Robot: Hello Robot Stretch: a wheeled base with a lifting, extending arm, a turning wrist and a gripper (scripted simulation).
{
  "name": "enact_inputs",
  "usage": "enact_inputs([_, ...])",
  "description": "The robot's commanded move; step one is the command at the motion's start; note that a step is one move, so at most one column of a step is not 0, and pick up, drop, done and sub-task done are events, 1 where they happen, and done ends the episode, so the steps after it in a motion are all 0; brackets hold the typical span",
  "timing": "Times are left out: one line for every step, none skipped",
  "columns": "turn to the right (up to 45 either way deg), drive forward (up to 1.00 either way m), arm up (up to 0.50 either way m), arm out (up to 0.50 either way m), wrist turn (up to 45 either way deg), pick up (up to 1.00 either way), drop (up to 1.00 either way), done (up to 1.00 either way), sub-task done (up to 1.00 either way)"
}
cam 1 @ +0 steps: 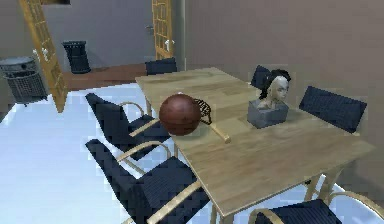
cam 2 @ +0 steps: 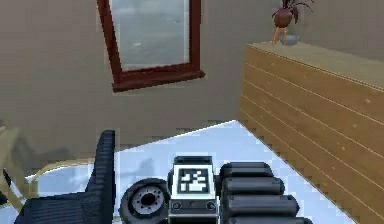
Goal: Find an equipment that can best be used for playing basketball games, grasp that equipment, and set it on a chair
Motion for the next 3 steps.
enact_inputs([12.0, 0.0, 0.0, 0.0, 0.0, 0.0, 0.0, 0.0, 0.0])
enact_inputs([3.0, 0.0, 0.0, 0.0, 0.0, 0.0, 0.0, 0.0, 0.0])
enact_inputs([0.0, 0.3, 0.0, 0.0, 0.0, 0.0, 0.0, 0.0, 0.0])
